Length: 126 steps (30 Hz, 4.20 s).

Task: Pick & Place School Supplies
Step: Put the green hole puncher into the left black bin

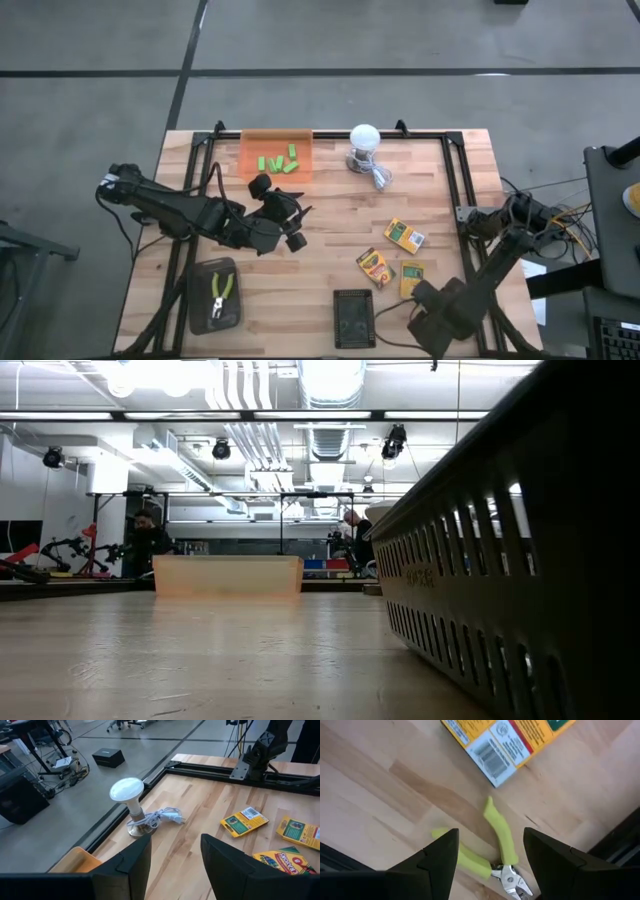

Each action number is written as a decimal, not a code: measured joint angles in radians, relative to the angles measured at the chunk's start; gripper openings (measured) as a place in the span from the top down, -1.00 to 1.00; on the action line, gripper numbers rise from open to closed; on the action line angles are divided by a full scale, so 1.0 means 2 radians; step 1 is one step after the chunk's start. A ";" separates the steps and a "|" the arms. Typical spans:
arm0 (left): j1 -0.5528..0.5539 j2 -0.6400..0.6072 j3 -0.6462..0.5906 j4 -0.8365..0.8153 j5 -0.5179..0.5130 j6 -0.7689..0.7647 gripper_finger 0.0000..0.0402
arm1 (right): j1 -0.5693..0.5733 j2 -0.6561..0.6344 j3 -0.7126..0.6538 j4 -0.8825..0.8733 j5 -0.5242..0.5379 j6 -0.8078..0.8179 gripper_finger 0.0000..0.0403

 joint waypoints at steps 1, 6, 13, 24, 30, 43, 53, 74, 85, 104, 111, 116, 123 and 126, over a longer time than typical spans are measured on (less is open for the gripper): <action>0.000 0.000 0.000 0.000 0.000 0.000 0.12 | 0.006 0.000 -0.001 0.000 0.001 0.008 -0.10; 0.000 0.000 0.000 0.006 0.000 0.000 0.12 | 0.026 0.000 -0.008 0.021 0.002 0.034 -0.10; 0.000 0.000 0.000 0.016 0.000 -0.001 0.12 | 0.035 0.021 -0.013 0.039 0.024 0.045 -0.10; 0.000 0.000 0.000 0.024 0.000 -0.001 0.12 | 0.035 0.047 -0.041 0.048 0.012 0.044 -0.10; 0.000 0.000 0.000 0.025 0.000 -0.001 0.12 | 0.034 0.044 -0.063 0.071 -0.033 0.064 -0.10; 0.000 0.000 0.000 0.025 0.002 -0.001 0.12 | 0.035 0.046 -0.059 0.089 -0.025 0.066 0.35; 0.000 0.000 0.000 0.025 0.002 0.000 0.12 | 0.035 0.046 -0.058 0.097 -0.025 0.064 0.82; 0.000 0.000 0.000 0.025 0.002 0.003 0.12 | 0.036 0.043 -0.043 0.108 -0.022 0.082 0.72; 0.000 0.000 0.000 0.025 0.002 0.020 0.12 | 0.035 0.039 0.004 0.053 0.015 0.124 0.71; 0.001 -0.004 0.022 0.033 0.031 0.059 0.12 | 0.014 0.014 0.149 -0.092 0.345 0.127 0.71; 0.001 -0.004 0.022 0.036 0.038 0.013 0.12 | -0.042 0.010 0.195 -0.166 0.434 0.112 0.71; 0.001 -0.004 0.022 0.036 0.091 -0.008 0.12 | -0.096 0.010 0.214 -0.168 0.448 0.042 0.71; 0.000 -0.004 0.021 0.046 0.161 0.006 0.12 | -0.136 0.010 0.250 -0.163 0.576 -0.048 0.71; 0.001 -0.004 0.021 0.055 0.183 0.028 0.12 | -0.143 0.010 0.268 -0.162 0.610 -0.086 0.71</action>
